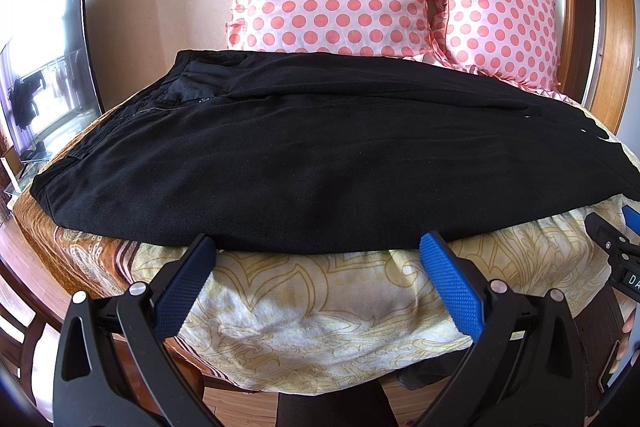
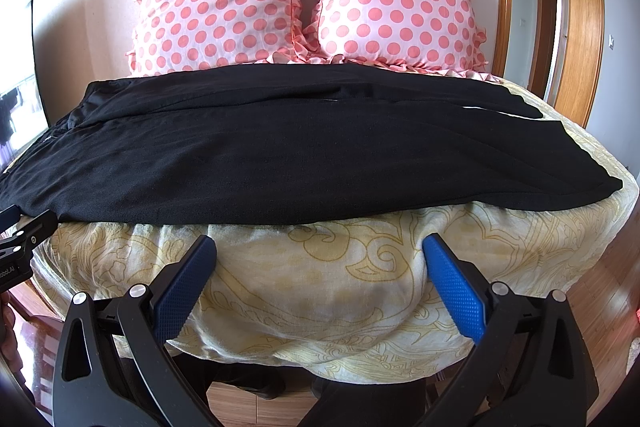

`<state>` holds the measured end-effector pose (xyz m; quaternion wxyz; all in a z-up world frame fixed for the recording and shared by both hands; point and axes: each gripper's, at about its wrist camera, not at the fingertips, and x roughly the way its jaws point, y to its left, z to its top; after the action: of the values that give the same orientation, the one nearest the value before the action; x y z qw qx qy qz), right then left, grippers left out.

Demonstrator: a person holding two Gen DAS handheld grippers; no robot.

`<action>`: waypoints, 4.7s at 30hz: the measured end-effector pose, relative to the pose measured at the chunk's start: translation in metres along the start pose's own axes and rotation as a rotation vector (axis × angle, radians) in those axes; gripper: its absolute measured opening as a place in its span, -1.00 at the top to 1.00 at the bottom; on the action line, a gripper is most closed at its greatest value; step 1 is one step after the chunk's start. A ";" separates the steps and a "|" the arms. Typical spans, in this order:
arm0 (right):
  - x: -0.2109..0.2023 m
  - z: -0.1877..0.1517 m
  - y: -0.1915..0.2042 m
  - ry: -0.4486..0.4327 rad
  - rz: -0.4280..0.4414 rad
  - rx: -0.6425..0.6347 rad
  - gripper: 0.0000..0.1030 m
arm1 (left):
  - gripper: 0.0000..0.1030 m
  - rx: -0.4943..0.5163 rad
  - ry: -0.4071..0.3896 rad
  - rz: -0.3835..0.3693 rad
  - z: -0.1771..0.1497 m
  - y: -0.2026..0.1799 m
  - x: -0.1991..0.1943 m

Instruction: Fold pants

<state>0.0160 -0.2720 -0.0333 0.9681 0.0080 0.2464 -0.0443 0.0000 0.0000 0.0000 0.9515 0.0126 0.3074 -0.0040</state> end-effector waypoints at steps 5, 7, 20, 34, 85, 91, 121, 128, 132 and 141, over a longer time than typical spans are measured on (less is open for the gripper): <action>0.000 0.000 0.000 0.000 0.000 0.000 -0.97 | -0.97 0.000 0.000 0.000 0.000 0.000 0.000; 0.000 0.000 0.000 0.000 0.000 0.000 -0.97 | -0.97 0.000 0.000 0.000 0.000 0.000 0.000; 0.000 0.000 0.000 0.000 0.000 0.000 -0.97 | -0.97 0.000 0.001 0.000 0.000 0.000 0.000; 0.000 0.000 0.000 0.001 0.000 0.000 -0.97 | -0.97 0.000 0.001 0.000 0.000 0.000 0.000; 0.132 0.232 -0.165 0.162 -0.306 0.205 -0.97 | -0.97 -0.040 -0.002 -0.027 0.128 0.011 0.046; 0.233 0.264 -0.216 0.298 -0.387 0.341 -0.97 | -0.97 -0.015 0.020 -0.010 0.139 -0.002 0.078; 0.243 0.233 -0.286 0.242 -0.353 0.587 0.89 | -0.97 0.018 0.056 -0.022 0.139 -0.001 0.101; 0.137 0.194 -0.269 0.112 -0.183 0.581 0.90 | -0.97 0.024 0.017 -0.034 0.134 0.001 0.079; 0.090 0.168 -0.256 0.087 -0.133 0.598 0.90 | -0.97 0.020 0.000 -0.044 0.132 0.003 0.071; 0.051 0.113 -0.264 0.143 -0.080 0.717 0.88 | -0.97 -0.002 -0.097 -0.040 0.133 0.008 0.051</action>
<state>0.0910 -0.5432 0.0433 0.8816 0.3403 0.2822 -0.1653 0.1192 0.0050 0.0777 0.9650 0.0053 0.2612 -0.0235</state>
